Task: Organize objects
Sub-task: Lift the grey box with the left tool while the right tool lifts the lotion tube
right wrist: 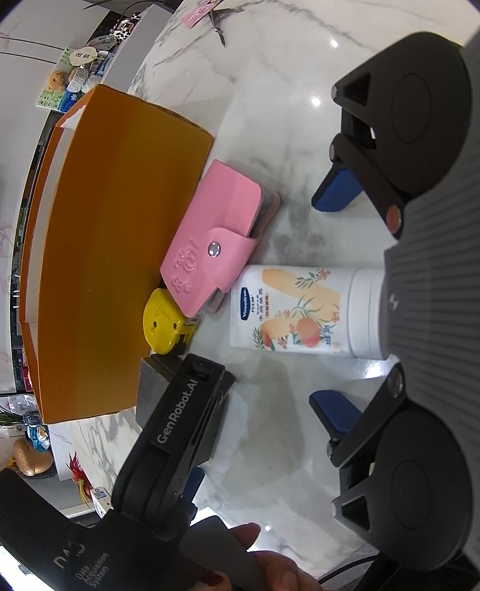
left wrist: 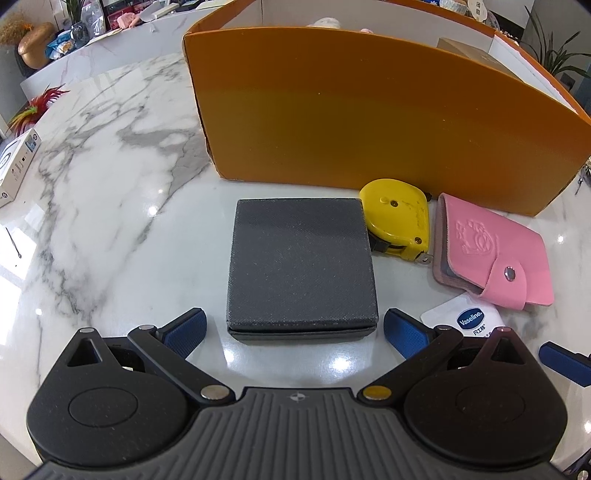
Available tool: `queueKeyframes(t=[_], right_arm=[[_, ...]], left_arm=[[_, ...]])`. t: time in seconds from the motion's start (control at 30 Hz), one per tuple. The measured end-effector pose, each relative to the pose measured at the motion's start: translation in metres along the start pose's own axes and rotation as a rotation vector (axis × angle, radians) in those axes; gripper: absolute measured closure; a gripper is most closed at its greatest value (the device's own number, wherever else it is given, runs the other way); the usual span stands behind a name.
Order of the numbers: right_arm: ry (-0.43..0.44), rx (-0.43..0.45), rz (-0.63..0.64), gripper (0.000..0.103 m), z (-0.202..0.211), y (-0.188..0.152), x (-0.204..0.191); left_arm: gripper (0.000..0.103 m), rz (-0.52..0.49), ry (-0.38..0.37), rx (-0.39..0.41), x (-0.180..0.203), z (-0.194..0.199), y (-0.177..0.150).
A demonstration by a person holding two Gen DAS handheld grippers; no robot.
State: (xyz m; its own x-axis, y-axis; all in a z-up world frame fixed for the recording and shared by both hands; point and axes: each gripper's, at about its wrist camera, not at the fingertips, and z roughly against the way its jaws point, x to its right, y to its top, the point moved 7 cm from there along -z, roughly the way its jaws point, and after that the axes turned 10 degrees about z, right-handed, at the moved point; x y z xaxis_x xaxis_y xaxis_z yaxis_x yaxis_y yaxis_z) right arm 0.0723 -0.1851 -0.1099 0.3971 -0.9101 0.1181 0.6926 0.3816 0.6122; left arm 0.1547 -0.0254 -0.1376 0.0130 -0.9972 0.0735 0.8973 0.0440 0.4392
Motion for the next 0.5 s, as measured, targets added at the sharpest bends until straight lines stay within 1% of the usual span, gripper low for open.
queueKeyframes(t=[0.23,0.33,0.37,0.4,0.43,0.47,0.5], right_arm=[[0.005,-0.006,0.0,0.002,0.0009,0.0005,-0.0003],[0.006,-0.001,0.002,0.006,0.0011,0.001,-0.0009],[0.003,0.007,0.002,0.013,0.0022,0.0017,-0.0008],[0.001,0.014,0.005,0.024,0.004,0.003,-0.0005],[-0.001,0.019,0.006,0.029,0.0057,0.0042,0.0001],[-0.003,0.02,0.008,0.038,0.0068,0.0053,0.0009],[-0.001,0.019,0.011,0.043,0.0071,0.0063,0.0015]], left_arm=[[0.0,0.006,0.0,0.006,-0.0022,0.0016,0.0018],[0.0,0.015,0.003,0.012,-0.0036,0.0035,0.0035],[0.0,0.017,0.003,0.015,-0.004,0.0042,0.004],[0.0,0.016,0.003,0.018,-0.0042,0.0047,0.0046],[0.003,0.016,0.002,0.02,-0.0044,0.0052,0.0052],[0.009,0.015,0.001,0.025,-0.0044,0.0062,0.0056],[0.013,0.012,-0.001,0.029,-0.0042,0.0073,0.0064]])
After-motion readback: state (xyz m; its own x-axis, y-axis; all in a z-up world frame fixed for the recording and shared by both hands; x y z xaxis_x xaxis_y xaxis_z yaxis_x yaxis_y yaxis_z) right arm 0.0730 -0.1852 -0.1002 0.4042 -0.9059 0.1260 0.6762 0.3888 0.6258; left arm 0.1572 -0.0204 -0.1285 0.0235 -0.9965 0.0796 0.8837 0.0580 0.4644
